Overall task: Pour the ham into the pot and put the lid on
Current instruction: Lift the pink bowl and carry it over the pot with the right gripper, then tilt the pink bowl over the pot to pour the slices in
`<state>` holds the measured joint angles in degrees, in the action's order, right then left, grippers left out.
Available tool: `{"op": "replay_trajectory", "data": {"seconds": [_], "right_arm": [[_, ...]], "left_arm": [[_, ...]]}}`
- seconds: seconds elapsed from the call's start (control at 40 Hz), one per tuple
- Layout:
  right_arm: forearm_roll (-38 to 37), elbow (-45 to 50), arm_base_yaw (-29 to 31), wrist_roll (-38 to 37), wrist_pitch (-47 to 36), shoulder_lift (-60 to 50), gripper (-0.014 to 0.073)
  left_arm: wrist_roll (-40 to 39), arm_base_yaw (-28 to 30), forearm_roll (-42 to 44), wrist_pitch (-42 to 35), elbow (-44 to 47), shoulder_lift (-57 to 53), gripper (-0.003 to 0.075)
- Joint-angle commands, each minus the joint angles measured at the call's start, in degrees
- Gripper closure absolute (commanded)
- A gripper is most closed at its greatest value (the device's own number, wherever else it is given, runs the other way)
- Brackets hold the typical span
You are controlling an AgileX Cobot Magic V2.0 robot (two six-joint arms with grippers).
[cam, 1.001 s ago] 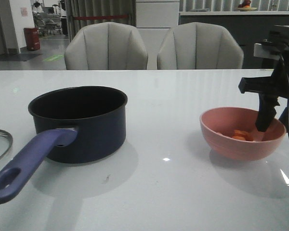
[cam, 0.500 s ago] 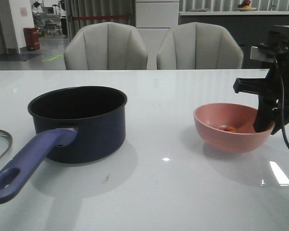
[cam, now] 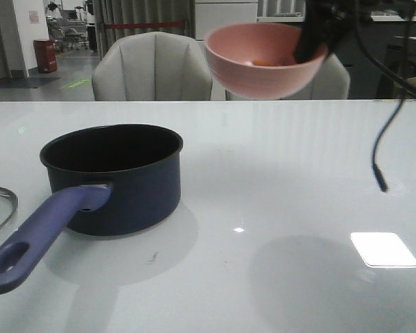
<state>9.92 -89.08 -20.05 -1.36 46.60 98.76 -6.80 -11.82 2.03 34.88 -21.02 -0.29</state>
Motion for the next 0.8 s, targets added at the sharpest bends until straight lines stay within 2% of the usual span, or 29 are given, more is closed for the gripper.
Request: {"op": "replay_trajectory", "data": {"seconds": [0.0,0.15,0.38,0.68,0.78], "right_arm": [[-3.09,-4.26,-5.37,0.43,-4.38,-2.8,0.0454],[-7.14,-4.58,-11.79,-1.67,-13.71,-1.27,0.0454],[-9.44,-3.43,-14.88,-2.01,-28.78,1.52,0.0454],[-11.36,10.47,-15.76,-1.82,-65.66,2.01,0.0454],[-11.43,13.94,-15.76,1.36,-77.44,3.62,0.0454]], "left_arm": [[0.17,-0.42,0.01,-4.43,-1.44,-0.89,0.0607],[0.17,-0.42,0.01,-4.43,-1.44,-0.89,0.0607],[0.17,-0.42,0.01,-4.43,-1.44,-0.89,0.0607],[0.17,-0.42,0.01,-4.43,-1.44,-0.89,0.0607],[0.17,-0.42,0.01,-4.43,-1.44,-0.89,0.0607]]}}
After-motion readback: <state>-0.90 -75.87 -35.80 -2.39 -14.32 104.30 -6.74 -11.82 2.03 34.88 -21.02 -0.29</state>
